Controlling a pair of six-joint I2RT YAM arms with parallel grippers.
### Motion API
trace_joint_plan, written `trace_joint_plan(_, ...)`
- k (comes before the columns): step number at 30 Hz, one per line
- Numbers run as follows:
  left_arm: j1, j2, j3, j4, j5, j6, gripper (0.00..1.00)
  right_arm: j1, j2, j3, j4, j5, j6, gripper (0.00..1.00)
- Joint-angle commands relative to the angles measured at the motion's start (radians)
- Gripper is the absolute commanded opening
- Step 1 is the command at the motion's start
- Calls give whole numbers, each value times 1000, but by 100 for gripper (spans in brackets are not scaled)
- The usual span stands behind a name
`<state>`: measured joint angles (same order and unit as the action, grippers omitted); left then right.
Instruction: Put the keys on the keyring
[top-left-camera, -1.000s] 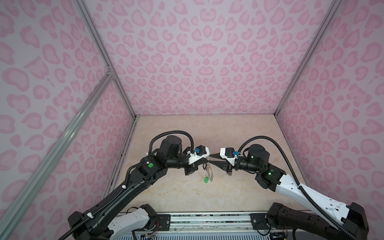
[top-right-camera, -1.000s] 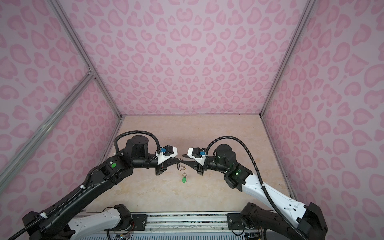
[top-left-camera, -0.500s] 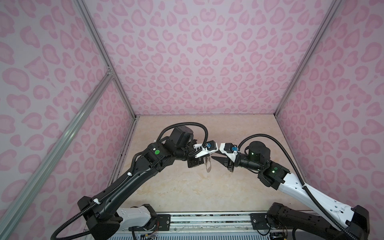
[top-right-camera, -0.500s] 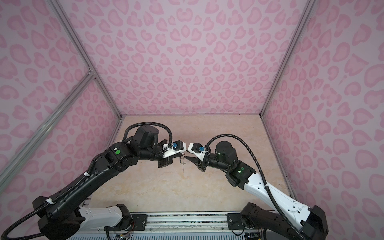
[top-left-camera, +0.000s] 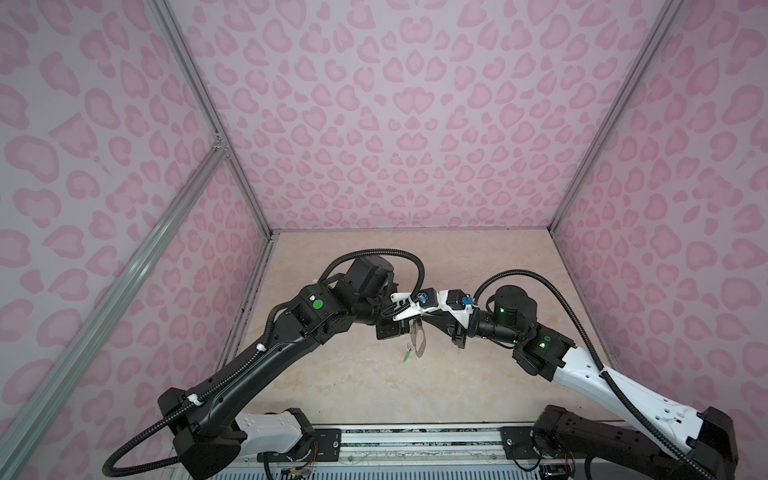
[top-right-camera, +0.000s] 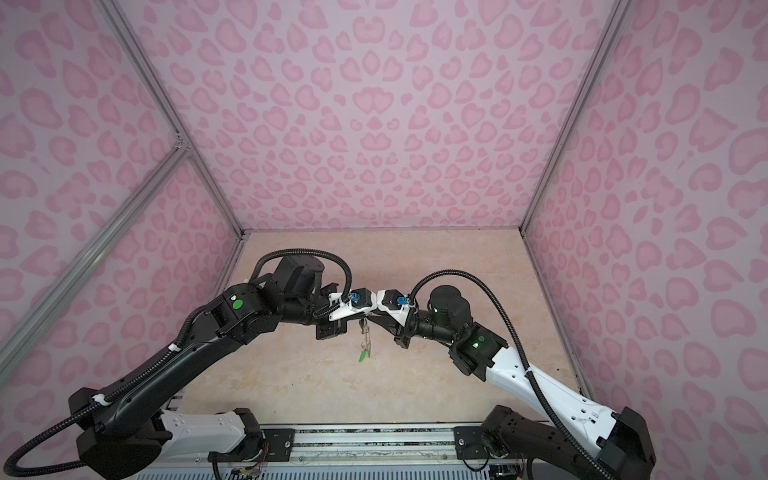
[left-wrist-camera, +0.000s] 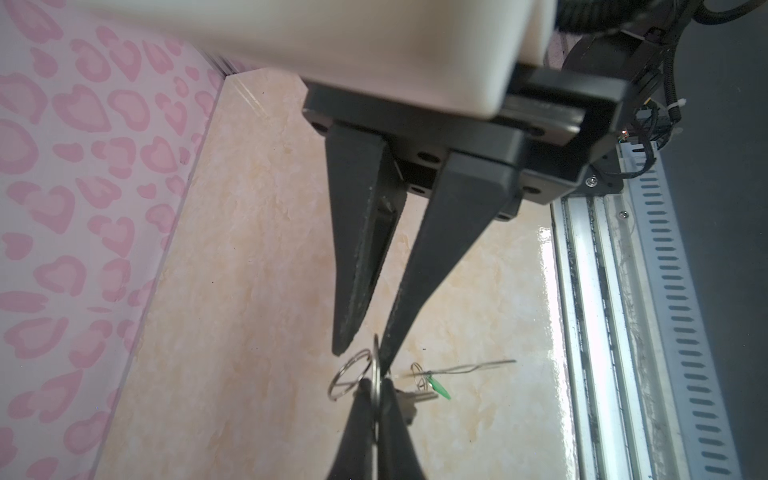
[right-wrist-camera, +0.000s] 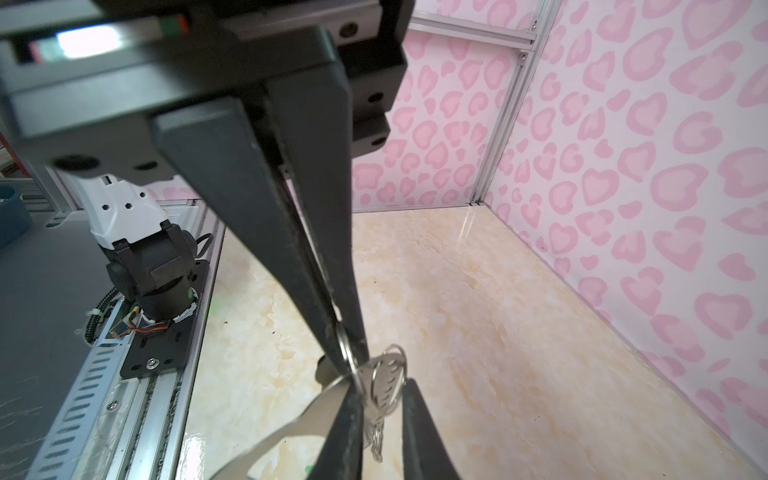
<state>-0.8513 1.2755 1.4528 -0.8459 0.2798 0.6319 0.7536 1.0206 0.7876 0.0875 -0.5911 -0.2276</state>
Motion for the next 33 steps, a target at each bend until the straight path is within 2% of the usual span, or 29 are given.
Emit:
trace_joint_plan(1,-2,5,8,-25,-2,20,3,4,-11,-15,96,-57,17,22)
trace_joint_plan(6,-3,5,8,-24,-4,20,3,5,-34,-38,115,-35,15,29)
trace_joint_plan(9,-3,4,5,-22,4,20,3,4,-37,-34,93,-38,2,29)
trace_joint_plan(20,-8,4,1,-18,13,25,3,4,-17,-35,104,-66,4,15)
trace_joint_plan(27,-8,3,-3,-18,23,26,3,4,-25,-45,112,-61,-7,0)
trace_joint_plan(33,-8,-5,-13,-3,20,20,4,4,-27,-51,119,-62,-2,0)
